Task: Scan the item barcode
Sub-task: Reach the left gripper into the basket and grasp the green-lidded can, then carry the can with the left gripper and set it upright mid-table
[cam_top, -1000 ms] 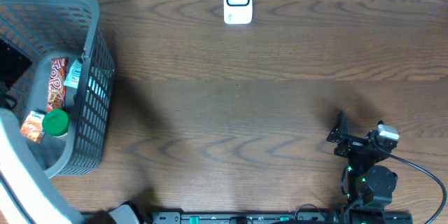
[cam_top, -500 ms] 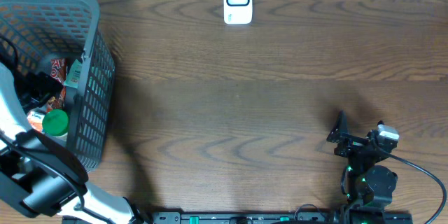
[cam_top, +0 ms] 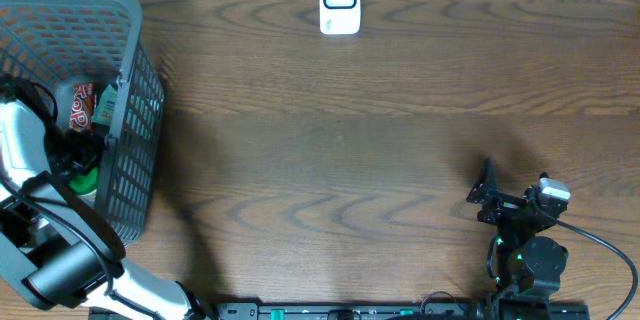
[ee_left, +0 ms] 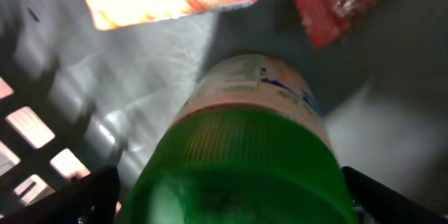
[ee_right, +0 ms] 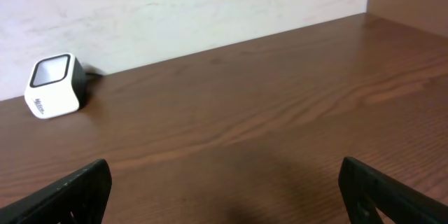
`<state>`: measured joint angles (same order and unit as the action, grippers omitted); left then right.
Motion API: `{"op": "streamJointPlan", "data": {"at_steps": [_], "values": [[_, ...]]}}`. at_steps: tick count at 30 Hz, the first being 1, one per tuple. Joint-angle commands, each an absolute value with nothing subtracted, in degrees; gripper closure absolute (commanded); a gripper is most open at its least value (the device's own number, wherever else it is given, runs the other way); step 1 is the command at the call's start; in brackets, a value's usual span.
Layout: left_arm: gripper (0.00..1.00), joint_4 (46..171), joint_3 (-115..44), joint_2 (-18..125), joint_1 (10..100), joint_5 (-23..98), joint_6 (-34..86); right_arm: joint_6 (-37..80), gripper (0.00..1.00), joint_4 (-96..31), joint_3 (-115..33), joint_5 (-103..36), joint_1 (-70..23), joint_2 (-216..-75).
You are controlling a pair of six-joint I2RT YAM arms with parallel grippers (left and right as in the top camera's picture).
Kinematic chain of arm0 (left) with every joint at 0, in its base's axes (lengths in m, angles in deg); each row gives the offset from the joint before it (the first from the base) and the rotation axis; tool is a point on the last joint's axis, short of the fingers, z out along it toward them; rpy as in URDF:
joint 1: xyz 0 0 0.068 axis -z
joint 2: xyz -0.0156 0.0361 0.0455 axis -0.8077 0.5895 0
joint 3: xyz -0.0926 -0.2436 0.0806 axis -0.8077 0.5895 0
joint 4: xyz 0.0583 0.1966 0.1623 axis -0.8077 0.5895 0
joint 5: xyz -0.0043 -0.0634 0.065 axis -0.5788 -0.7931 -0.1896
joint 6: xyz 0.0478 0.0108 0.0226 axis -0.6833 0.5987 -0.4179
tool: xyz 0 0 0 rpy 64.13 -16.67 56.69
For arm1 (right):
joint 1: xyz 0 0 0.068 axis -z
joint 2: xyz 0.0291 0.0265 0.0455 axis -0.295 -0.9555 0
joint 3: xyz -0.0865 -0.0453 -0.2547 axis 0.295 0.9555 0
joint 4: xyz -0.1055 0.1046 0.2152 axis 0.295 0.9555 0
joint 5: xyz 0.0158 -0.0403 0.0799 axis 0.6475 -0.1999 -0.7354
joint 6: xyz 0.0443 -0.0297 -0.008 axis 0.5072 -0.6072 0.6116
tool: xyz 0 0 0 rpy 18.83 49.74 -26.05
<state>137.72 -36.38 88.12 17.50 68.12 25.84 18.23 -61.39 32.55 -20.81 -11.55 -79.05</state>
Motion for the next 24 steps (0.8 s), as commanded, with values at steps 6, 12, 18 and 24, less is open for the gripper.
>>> {"op": "streamJointPlan", "data": {"at_steps": [6, 12, 18, 24], "values": [[0.01, 131.84, -28.66, 88.25, 17.23, 68.4, 28.59, 17.62, 0.01, -61.18, 32.6, -20.7, -11.25, -78.9], [0.26, 130.21, -28.84, 88.18, 17.23, 69.32, 28.62, 17.62, 0.01, -61.18, 32.6, -20.7, -11.25, -78.9], [0.28, 132.92, -33.25, 85.86, 17.25, 71.9, 28.55, 17.62, 0.01, -61.18, 32.6, -20.7, -11.25, -78.9], [0.28, 138.38, -45.03, 76.55, 17.36, 69.47, 28.55, 17.62, 0.01, -61.18, 32.6, -20.7, -11.25, -78.9]]}}
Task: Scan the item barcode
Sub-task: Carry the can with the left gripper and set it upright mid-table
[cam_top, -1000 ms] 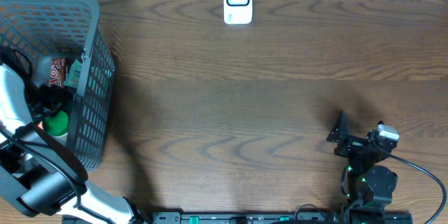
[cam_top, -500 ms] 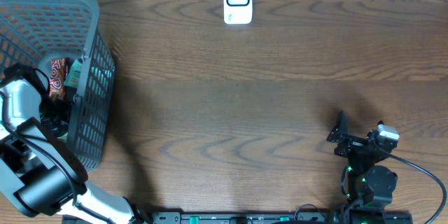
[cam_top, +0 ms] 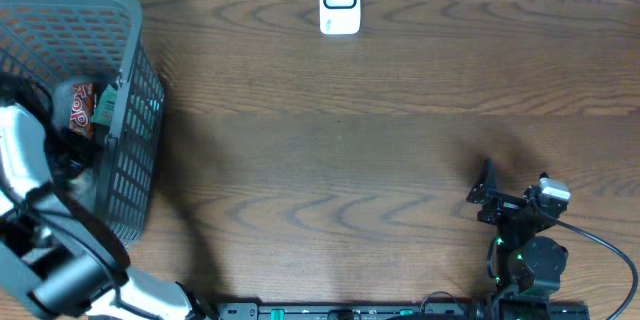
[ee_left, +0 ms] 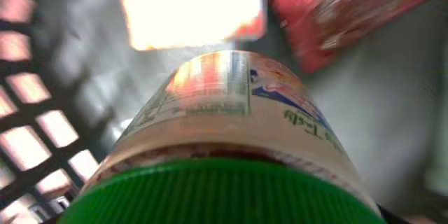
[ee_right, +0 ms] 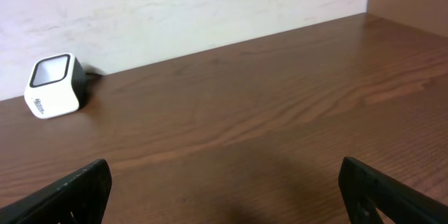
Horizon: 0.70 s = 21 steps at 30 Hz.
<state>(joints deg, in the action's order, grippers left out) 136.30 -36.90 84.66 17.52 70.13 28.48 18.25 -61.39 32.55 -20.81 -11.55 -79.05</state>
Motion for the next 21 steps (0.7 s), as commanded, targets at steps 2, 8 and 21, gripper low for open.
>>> {"op": "streamJointPlan", "data": {"at_steps": [2, 8, 21], "values": [[0.29, 139.12, -48.9, 71.88, 17.36, 64.01, 28.55, 17.62, 0.01, -61.18, 32.6, -20.7, -11.25, -78.9], [0.28, 135.21, -53.75, 53.78, 27.77, 53.21, 30.06, 17.62, 0.01, -61.18, 32.6, -20.7, -11.25, -78.9], [0.28, 132.68, -52.38, 66.15, 81.25, 67.66, 30.21, 17.62, 0.01, -61.18, 32.6, -20.7, -11.25, -78.9]]}}
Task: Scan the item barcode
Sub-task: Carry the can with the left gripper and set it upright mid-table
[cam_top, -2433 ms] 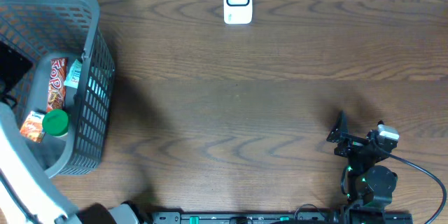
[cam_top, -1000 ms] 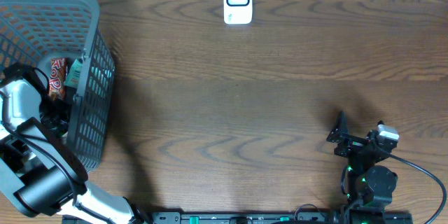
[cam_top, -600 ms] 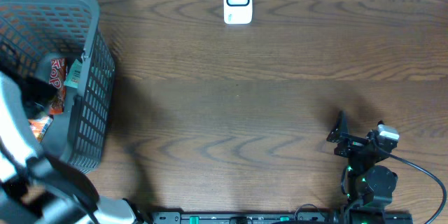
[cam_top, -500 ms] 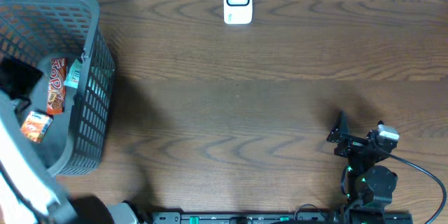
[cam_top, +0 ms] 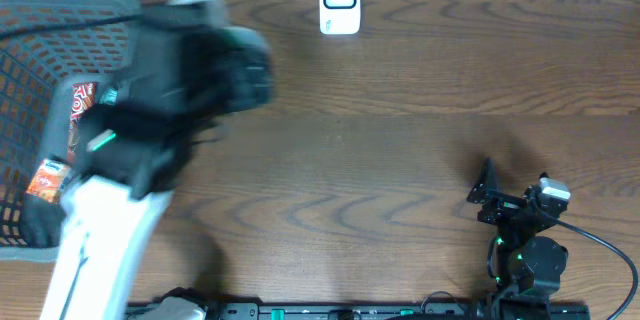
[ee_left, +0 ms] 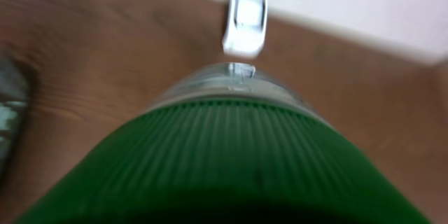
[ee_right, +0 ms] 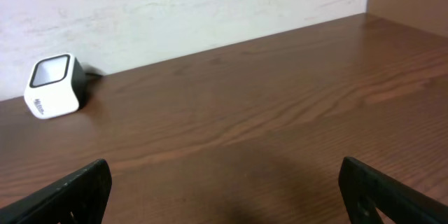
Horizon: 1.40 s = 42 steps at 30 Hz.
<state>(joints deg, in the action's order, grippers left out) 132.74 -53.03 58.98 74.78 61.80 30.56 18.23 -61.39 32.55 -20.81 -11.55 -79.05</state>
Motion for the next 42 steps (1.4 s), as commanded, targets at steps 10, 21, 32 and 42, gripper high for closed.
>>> {"op": "streamJointPlan", "data": {"at_steps": [10, 21, 32, 42], "values": [[0.28, 131.3, -52.38, 92.71, 93.25, 66.87, 30.67, 17.62, 0.01, -61.18, 32.6, -20.7, -11.25, -78.9], [0.28, 120.79, -52.38, 104.07, 94.74, 58.35, 30.69, 17.62, 0.01, -61.18, 32.6, -20.7, -11.25, -78.9], [0.02, 124.15, -56.42, 96.95, 94.74, 58.37, 29.14, 17.62, 0.01, -61.2, 32.6, -20.7, -11.25, -78.9], [0.65, 125.59, -58.85, 62.43, 80.42, 78.46, 23.94, 17.62, 0.01, -61.18, 32.6, -20.7, -11.25, -78.9]]}}
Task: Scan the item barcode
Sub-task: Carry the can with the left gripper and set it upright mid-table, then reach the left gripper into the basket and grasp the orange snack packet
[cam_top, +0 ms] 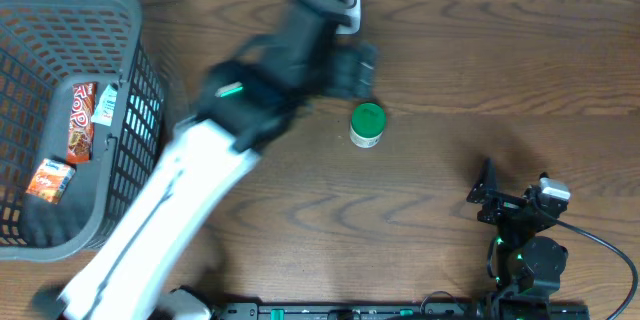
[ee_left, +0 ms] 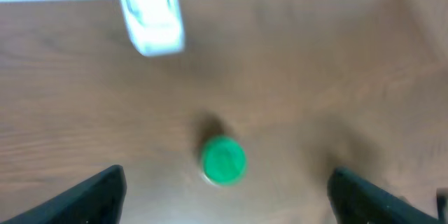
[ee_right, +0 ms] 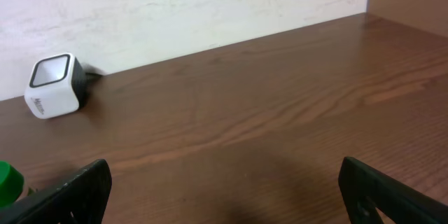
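Note:
A small bottle with a green cap (cam_top: 367,125) stands upright on the brown table, a little in front of the white barcode scanner. My left gripper (ee_left: 225,199) hangs open above the table, apart from the bottle (ee_left: 223,159), with the scanner (ee_left: 150,17) beyond it. The left arm partly covers the scanner in the overhead view. My right gripper (ee_right: 227,196) rests open and empty at the near right (cam_top: 515,185). In its view the scanner (ee_right: 54,84) stands at the left and the green cap (ee_right: 7,178) shows at the left edge.
A grey mesh basket (cam_top: 100,5) stands at the far left with a red snack packet (cam_top: 80,110) and an orange packet (cam_top: 48,178) inside. A pale wall runs along the table's far edge behind the scanner.
My left gripper held the green-capped bottle in the air beside the basket. Now the bottle stands on the table in front of the scanner and the gripper is open above it.
My left gripper was open around the green-capped bottle inside the basket, then close down on it there. Then it held the bottle outside the basket, facing the scanner. Now the bottle stands free near the scanner. The right arm has stayed still throughout.

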`<state>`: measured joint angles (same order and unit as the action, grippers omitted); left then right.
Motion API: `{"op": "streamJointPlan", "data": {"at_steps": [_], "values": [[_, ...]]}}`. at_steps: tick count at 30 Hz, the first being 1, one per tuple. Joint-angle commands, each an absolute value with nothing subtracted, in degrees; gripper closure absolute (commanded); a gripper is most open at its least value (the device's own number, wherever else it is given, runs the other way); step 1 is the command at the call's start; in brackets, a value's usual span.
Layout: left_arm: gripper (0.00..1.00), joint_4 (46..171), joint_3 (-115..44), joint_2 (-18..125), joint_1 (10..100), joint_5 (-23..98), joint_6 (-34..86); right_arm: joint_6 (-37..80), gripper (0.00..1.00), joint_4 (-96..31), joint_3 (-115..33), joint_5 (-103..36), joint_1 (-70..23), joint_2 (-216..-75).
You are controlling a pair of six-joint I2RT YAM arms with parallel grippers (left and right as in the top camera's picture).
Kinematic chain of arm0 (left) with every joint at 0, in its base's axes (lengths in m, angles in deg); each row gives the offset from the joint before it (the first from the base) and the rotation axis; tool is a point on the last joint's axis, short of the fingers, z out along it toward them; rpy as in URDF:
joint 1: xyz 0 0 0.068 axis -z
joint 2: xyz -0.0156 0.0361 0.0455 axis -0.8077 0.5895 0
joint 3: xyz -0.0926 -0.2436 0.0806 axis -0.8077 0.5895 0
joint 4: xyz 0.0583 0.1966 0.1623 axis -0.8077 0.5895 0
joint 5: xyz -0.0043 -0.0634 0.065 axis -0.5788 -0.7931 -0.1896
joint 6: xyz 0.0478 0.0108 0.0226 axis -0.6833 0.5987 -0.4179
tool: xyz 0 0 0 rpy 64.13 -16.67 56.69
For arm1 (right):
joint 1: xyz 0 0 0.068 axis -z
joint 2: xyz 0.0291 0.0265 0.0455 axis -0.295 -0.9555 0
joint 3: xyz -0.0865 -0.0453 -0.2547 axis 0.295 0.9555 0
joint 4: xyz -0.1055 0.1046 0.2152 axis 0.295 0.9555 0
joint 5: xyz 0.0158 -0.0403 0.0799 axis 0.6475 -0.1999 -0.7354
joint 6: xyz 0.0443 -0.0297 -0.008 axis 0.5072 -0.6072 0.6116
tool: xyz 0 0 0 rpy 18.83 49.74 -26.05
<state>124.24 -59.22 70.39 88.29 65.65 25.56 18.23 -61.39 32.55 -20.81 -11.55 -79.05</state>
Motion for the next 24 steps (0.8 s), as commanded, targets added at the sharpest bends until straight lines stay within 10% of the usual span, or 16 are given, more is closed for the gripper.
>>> {"op": "streamJointPlan", "data": {"at_steps": [1, 6, 8, 10, 13, 24], "values": [[0.89, 125.73, -58.85, 60.29, 77.8, 80.9, 23.96, 17.62, 0.01, -61.2, 32.6, -20.7, -11.25, -78.9], [0.92, 126.97, -58.82, 53.23, 64.05, 89.04, 24.0, 17.62, 0.01, -61.18, 32.6, -20.7, -11.25, -78.9], [0.26, 128.22, -58.82, 52.14, 57.01, 91.48, 24.18, 17.62, 0.01, -61.18, 32.6, -20.7, -11.25, -78.9], [0.46, 130.45, -58.76, 52.47, 50.7, 91.44, 24.2, 17.62, 0.01, -61.18, 32.6, -20.7, -11.25, -78.9], [0.17, 132.06, -57.4, 54.78, 42.48, 91.44, 24.2, 17.62, 0.01, -61.18, 32.6, -20.7, -11.25, -78.9], [0.03, 137.24, -51.11, 73.17, 26.46, 91.44, 48.0, 17.62, 0.01, -61.18, 32.6, -20.7, -11.25, -78.9]]}}
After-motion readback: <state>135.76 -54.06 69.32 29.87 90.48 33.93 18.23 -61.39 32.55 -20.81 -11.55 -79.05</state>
